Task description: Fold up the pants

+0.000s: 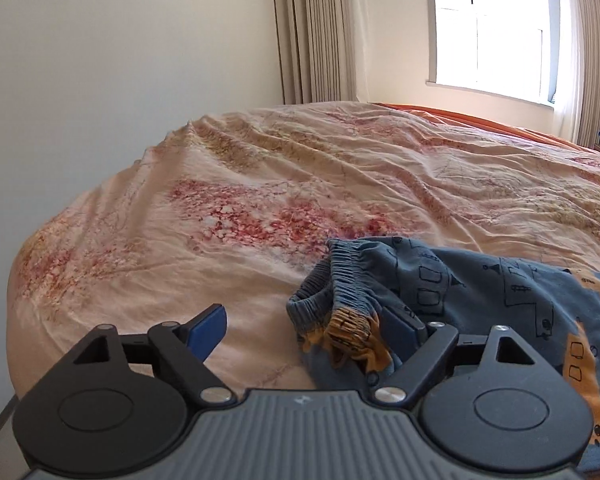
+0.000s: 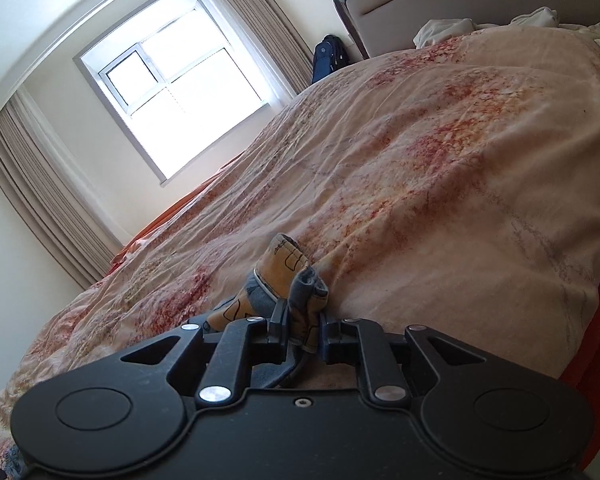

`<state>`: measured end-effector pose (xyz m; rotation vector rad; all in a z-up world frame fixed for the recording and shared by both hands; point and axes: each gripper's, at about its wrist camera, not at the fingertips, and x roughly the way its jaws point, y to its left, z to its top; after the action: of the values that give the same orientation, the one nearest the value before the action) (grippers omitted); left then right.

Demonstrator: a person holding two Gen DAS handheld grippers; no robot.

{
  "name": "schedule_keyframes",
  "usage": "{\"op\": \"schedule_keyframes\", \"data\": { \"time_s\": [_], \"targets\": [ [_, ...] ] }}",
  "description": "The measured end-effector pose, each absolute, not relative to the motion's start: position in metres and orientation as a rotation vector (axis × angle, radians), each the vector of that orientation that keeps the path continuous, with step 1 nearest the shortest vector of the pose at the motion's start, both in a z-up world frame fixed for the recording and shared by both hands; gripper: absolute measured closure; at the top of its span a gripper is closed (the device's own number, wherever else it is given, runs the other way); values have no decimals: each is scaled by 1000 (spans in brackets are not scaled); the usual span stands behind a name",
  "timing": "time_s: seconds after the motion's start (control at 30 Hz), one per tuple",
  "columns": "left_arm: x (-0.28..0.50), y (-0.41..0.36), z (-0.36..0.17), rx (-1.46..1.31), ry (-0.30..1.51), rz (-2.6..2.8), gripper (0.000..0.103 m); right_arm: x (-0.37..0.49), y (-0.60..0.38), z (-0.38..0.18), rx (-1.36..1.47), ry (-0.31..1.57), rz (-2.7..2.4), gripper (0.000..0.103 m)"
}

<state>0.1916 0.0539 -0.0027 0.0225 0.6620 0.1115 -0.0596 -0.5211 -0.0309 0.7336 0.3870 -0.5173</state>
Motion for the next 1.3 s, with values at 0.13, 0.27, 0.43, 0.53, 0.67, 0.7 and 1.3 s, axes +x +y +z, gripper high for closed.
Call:
{"op": "schedule_keyframes", "data": {
  "time_s": [0.13, 0.27, 0.43, 0.53, 0.67, 0.7, 1.3],
  "targets": [
    [196, 52, -9, 6, 680, 45, 18, -58, -516, -28, 720, 396, -537, 86],
    [197, 33, -16, 85, 689, 51, 67, -54, -516, -27, 708, 404, -544, 85],
    [192, 39, 5, 31, 632, 112, 83, -55, -516, -25, 691, 405, -540, 85],
    [183, 54, 26, -13, 587, 117, 84, -57, -513, -19, 678, 392, -529, 87],
    [186, 56, 22, 29, 610, 128, 84, -54, -511, -21, 662, 409, -532, 88],
    [190, 55, 14, 40, 631, 135, 84, -53, -512, -26, 668, 417, -537, 88],
    [168, -27, 35, 175, 492, 44, 0, -58, -484, -2, 415, 380, -599, 4]
  ]
}}
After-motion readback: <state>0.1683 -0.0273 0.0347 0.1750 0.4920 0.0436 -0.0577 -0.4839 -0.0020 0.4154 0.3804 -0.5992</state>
